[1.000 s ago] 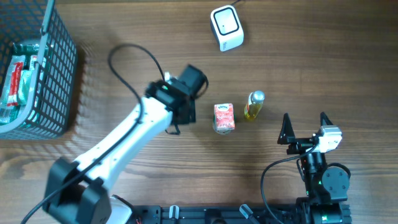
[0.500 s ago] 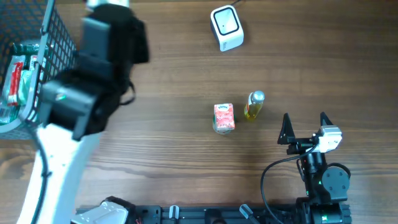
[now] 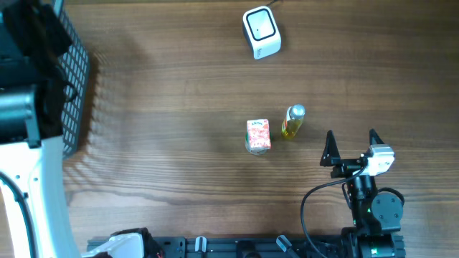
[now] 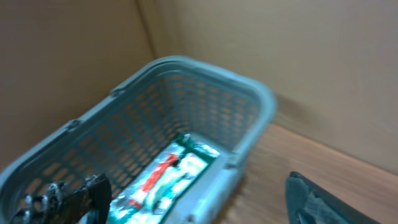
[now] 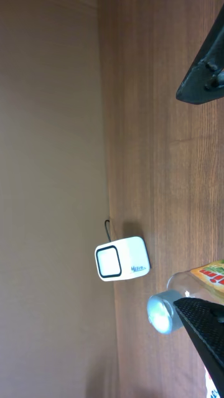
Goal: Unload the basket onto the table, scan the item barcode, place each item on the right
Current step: 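Reach the left gripper into the basket and grasp the green gloves pack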
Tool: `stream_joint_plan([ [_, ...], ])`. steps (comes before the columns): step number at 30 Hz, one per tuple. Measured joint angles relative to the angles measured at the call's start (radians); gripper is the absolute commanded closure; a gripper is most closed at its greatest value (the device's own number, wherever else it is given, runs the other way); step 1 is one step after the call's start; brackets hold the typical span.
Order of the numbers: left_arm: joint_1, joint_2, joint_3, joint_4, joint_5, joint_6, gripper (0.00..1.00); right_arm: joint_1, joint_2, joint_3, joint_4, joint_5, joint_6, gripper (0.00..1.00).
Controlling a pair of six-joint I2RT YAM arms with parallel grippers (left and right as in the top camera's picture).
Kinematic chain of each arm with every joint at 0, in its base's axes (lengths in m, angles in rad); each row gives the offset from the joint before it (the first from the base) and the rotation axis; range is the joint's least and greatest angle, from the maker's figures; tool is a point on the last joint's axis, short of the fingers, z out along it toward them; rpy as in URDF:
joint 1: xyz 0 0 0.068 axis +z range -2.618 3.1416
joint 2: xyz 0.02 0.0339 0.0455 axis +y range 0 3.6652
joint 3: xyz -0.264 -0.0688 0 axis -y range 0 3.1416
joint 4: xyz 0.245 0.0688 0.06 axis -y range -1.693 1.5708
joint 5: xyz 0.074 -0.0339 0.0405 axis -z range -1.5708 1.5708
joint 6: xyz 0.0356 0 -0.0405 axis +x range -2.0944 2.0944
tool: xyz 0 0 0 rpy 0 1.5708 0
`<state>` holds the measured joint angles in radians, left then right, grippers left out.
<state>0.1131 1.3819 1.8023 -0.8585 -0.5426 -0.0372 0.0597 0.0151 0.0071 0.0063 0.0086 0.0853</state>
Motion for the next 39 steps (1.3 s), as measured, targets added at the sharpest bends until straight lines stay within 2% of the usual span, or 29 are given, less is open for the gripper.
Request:
stream_joint_plan([
  [3,0.081,0.033,0.0,0.001,0.002,0.027,0.01,0.0,0.0,0.0,0.0,0.0,0.0,0.0],
  [14,0.361,0.251,0.0,-0.008,0.162,0.117,0.0,0.0,0.0,0.0,0.0,0.0,0.0,0.0],
  [24,0.604,0.465,0.0,0.069,0.521,0.364,0.0,0.0,0.0,0.0,0.0,0.0,0.0,0.0],
  [33,0.658,0.695,0.0,0.087,0.704,0.665,0.0,0.0,0.0,0.0,0.0,0.0,0.0,0.0],
  [39,0.658,0.764,0.0,0.146,0.742,0.771,0.0,0.0,0.0,0.0,0.0,0.0,0.0,0.0],
])
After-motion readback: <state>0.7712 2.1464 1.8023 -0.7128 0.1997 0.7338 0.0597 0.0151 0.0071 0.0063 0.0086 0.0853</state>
